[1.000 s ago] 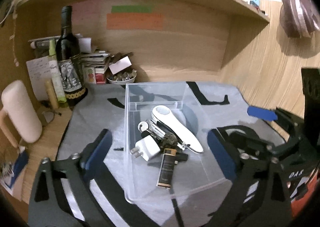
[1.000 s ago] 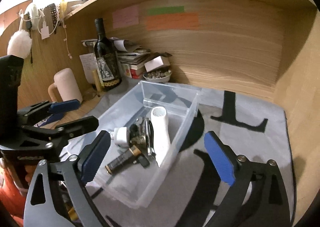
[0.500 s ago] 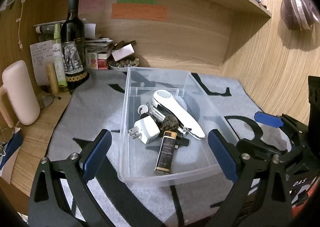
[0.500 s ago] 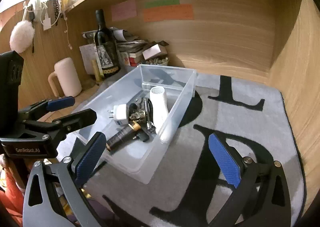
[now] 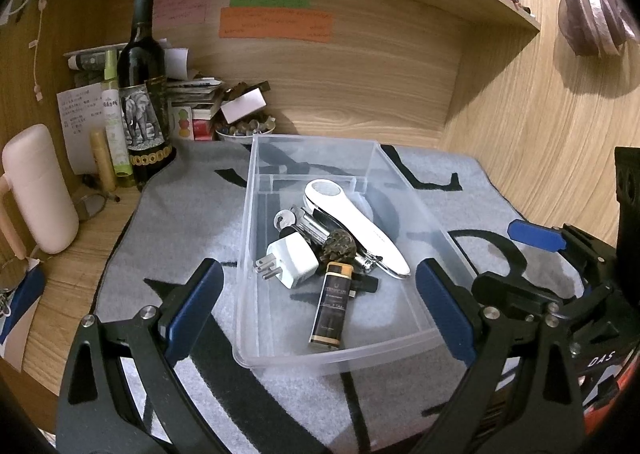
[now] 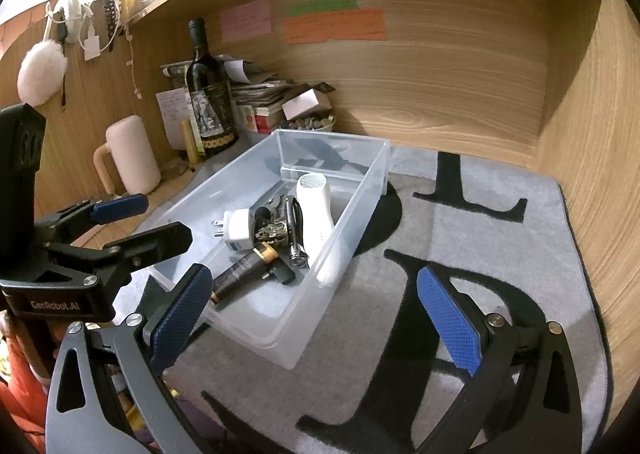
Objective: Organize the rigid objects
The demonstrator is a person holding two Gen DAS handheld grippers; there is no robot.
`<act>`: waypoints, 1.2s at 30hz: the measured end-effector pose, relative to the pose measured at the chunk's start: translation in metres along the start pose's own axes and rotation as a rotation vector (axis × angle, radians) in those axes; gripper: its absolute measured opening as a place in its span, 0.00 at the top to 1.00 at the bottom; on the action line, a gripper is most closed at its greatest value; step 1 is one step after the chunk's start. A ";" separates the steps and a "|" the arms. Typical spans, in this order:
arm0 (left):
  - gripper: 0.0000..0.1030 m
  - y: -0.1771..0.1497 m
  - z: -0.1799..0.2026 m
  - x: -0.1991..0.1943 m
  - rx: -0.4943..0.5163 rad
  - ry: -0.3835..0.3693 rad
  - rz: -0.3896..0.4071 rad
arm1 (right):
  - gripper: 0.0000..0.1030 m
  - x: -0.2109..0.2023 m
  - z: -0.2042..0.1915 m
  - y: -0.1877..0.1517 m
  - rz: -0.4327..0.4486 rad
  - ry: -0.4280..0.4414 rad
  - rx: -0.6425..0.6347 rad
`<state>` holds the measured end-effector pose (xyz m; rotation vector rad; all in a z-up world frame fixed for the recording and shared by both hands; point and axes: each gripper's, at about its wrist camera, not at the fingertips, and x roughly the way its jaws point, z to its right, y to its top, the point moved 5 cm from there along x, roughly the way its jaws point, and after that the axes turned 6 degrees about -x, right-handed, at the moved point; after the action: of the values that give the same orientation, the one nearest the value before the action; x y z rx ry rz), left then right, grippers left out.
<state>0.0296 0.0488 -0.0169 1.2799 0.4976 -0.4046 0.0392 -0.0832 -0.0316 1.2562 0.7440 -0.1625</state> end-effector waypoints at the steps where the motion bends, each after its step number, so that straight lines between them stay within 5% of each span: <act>1: 0.05 0.000 0.000 0.000 -0.001 0.001 -0.001 | 0.01 0.000 0.000 0.000 -0.001 -0.001 0.001; 36: 0.05 -0.003 0.004 0.002 0.000 -0.013 -0.008 | 0.00 0.000 -0.006 0.003 0.005 -0.001 0.013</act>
<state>0.0299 0.0445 -0.0190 1.2745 0.4919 -0.4199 0.0384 -0.0770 -0.0299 1.2707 0.7397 -0.1638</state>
